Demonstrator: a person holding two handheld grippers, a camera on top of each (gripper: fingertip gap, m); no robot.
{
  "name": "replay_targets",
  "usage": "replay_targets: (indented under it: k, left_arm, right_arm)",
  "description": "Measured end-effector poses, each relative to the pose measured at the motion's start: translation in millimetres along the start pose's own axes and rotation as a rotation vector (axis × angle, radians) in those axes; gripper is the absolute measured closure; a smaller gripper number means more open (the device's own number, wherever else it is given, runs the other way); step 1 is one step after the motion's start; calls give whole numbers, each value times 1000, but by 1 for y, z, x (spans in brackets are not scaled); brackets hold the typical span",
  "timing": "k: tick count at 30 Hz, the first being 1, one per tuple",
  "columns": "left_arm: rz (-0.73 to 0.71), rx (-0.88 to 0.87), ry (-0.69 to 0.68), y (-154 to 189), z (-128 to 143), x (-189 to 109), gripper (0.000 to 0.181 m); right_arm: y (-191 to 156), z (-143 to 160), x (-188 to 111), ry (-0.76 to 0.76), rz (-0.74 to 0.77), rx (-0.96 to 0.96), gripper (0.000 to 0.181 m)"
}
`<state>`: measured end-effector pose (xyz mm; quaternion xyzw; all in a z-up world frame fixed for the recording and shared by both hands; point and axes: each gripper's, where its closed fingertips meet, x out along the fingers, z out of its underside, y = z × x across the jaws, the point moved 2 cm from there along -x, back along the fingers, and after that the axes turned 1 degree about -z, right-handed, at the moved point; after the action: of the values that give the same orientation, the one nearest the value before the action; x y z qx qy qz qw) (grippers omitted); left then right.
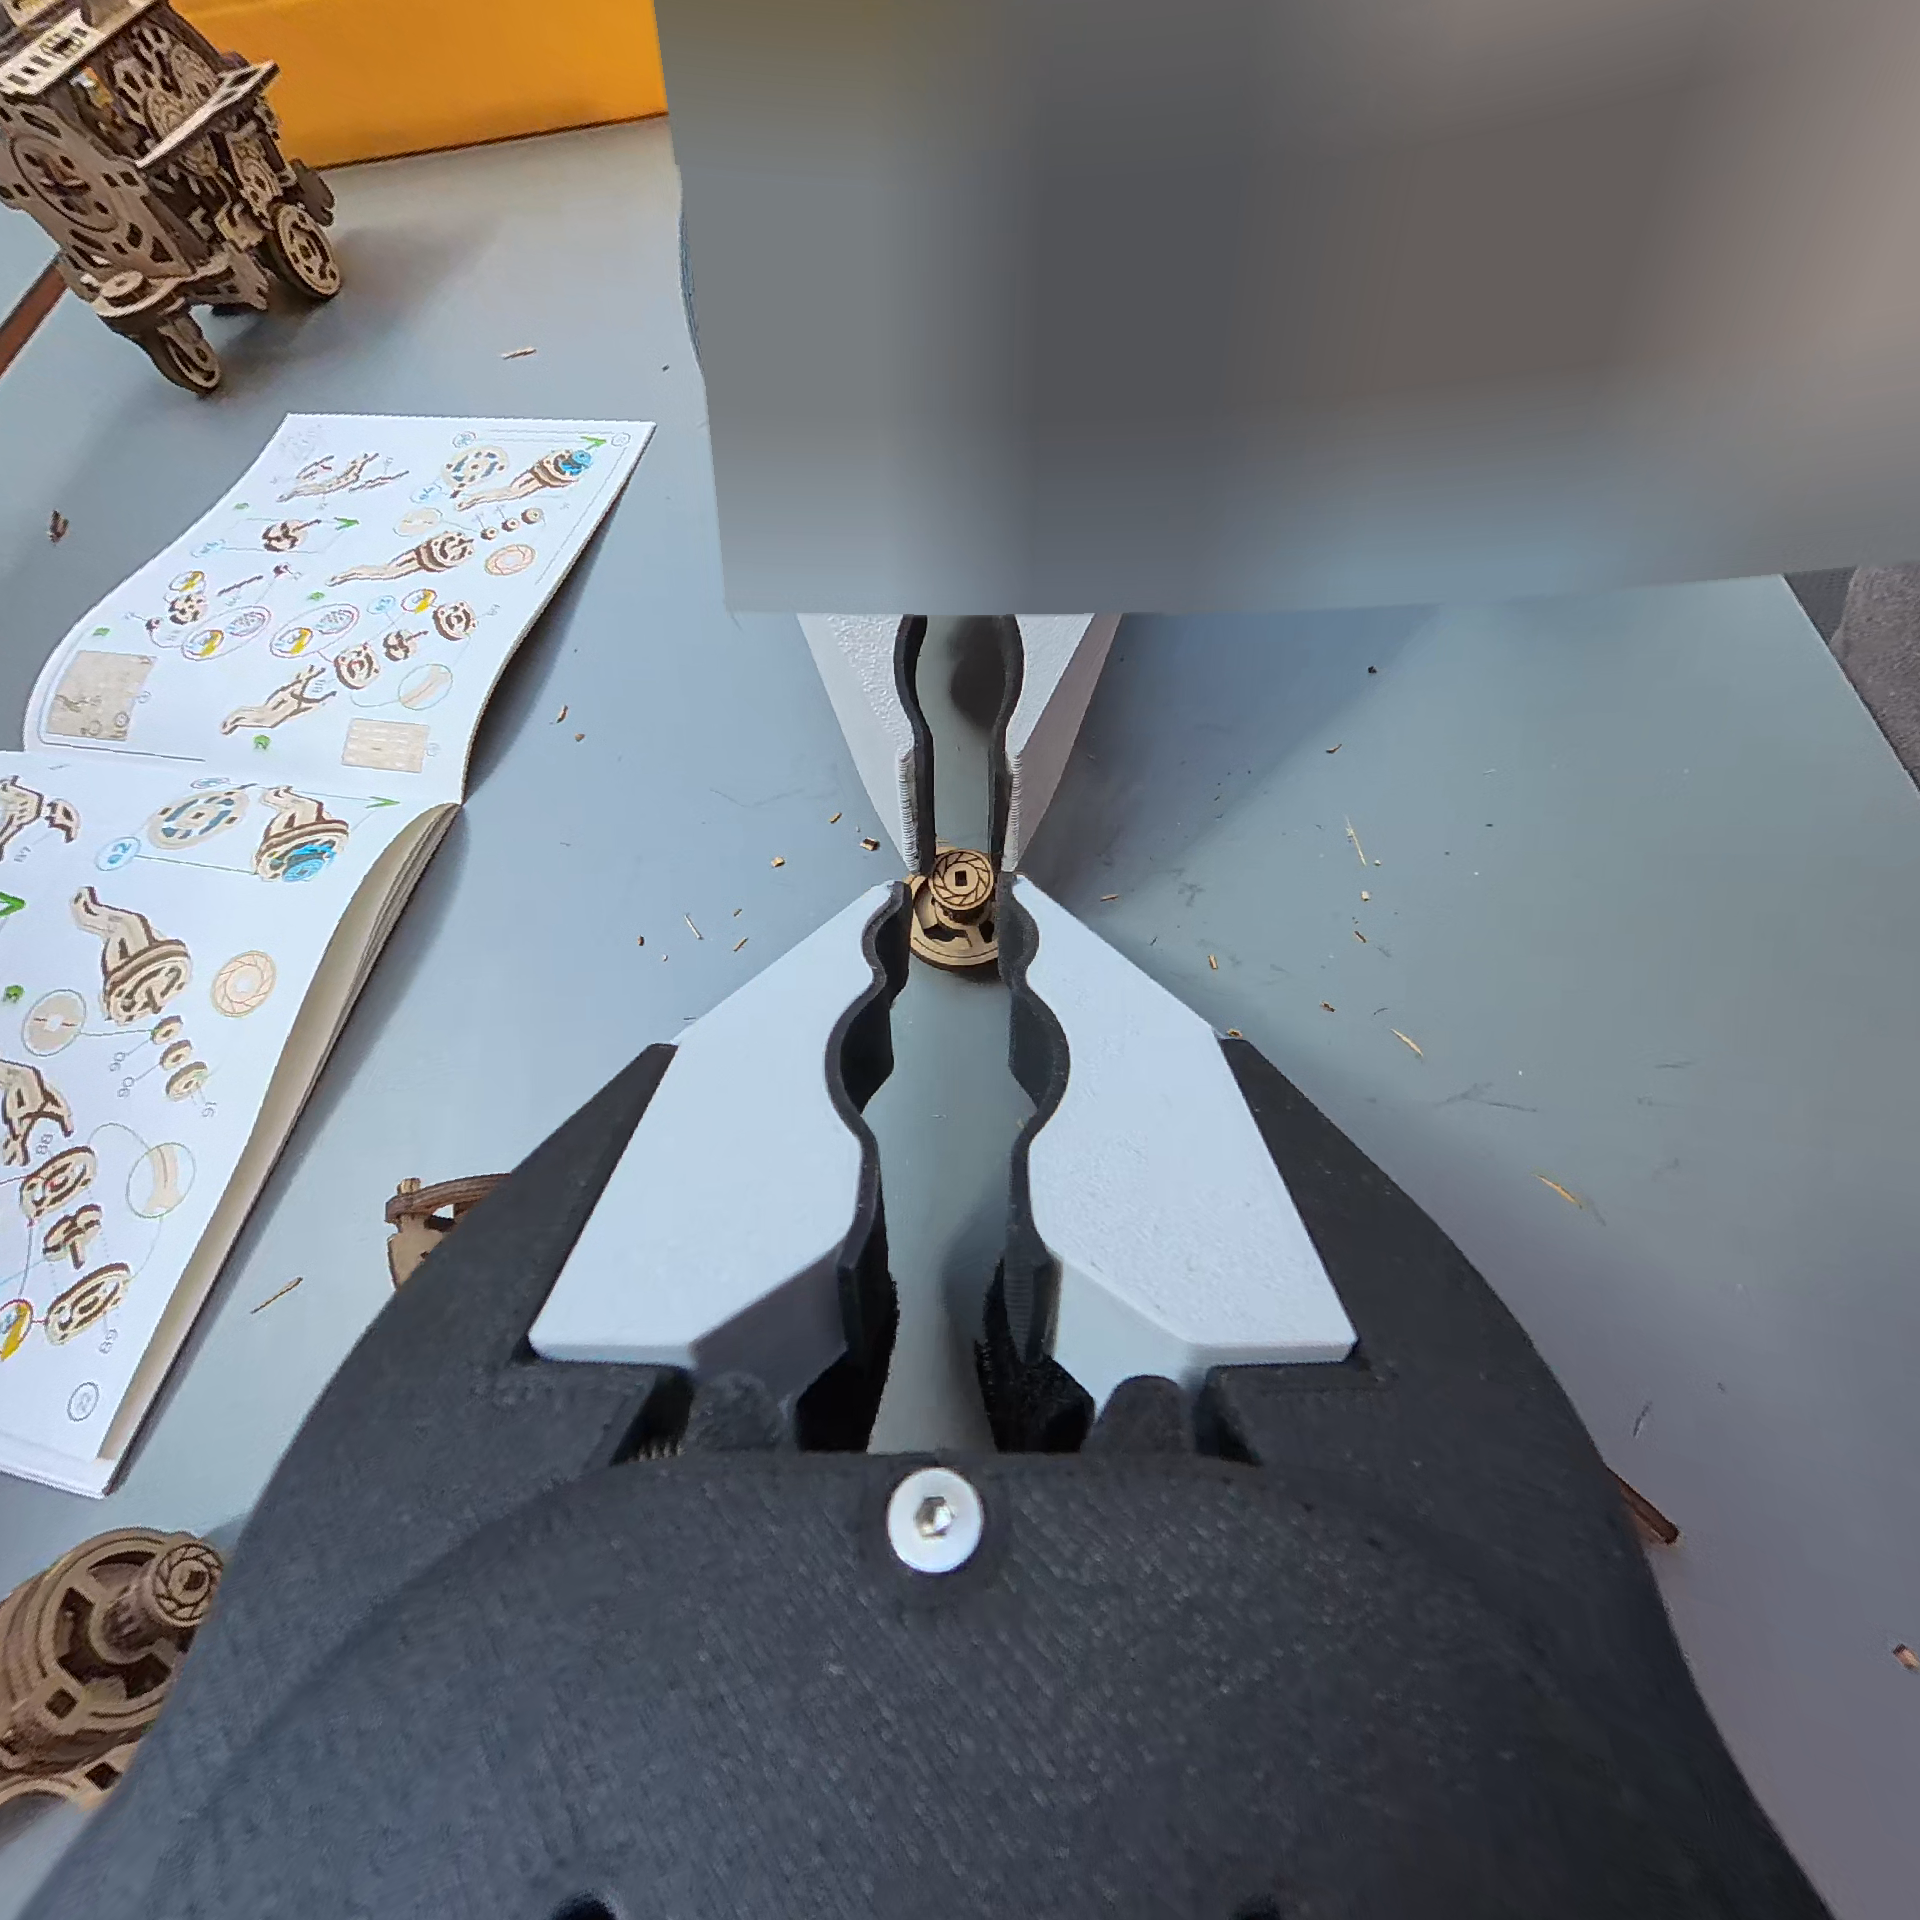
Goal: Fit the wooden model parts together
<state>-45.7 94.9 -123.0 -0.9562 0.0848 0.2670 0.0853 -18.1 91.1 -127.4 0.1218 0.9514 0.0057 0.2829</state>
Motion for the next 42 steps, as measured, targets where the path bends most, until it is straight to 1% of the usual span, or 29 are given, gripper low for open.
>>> replay_targets:
  k: [3, 5, 7, 17, 20, 22, 24, 25, 30, 42]
  left_arm:
    - [2, 5, -9, 1, 1, 2, 164]
    - [7, 10, -17, 2, 2, 3, 166]
    - [12, 15, -24, 3, 3, 4, 172]
    - [15, 10, -23, 3, 2, 5, 172]
    - [9, 14, -25, 2, 3, 5, 172]
    - [5, 13, -28, 1, 4, 5, 172]
    - [9, 6, -28, 1, 4, 4, 172]
    - [9, 7, -29, 1, 4, 4, 172]
    - [10, 12, -30, 1, 3, 5, 172]
    - [16, -1, -26, 1, 3, 4, 172]
  right_arm:
    - [-1, 0, 0, 1, -4, -2, 170]
    - [-1, 0, 0, 0, -4, -3, 170]
    - [-1, 0, 0, 0, -5, -4, 170]
    - [-1, 0, -1, 2, -14, 4, 170]
    - [1, 0, -1, 8, -34, 52, 170]
    - [4, -3, -4, 39, -47, 111, 169]
    - [6, -6, -8, 78, -60, 141, 177]
    - [6, -7, -8, 82, -59, 138, 181]
    - [1, -6, -4, 48, -32, 45, 181]
    - [2, -3, -3, 30, -43, 71, 181]
